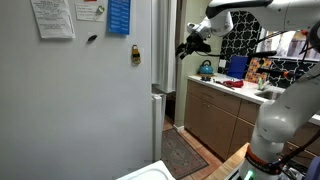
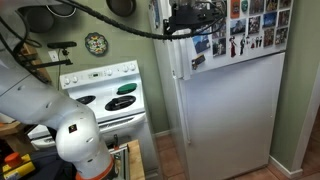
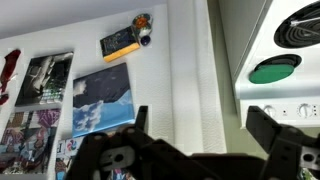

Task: Close the fridge door

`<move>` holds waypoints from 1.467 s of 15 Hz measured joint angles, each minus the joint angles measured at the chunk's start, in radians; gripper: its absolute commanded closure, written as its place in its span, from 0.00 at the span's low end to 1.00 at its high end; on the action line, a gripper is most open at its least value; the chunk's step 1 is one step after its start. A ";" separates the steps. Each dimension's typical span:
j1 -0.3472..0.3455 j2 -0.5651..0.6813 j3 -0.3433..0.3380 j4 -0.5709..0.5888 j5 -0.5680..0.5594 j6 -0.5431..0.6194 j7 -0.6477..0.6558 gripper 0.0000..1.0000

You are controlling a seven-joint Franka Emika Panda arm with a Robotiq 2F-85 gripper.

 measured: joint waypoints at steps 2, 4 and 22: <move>-0.019 0.001 0.008 0.000 0.039 0.000 -0.054 0.00; -0.032 0.004 0.008 0.000 0.085 -0.007 -0.127 0.00; -0.188 0.138 0.080 0.018 0.421 -0.160 -0.338 0.00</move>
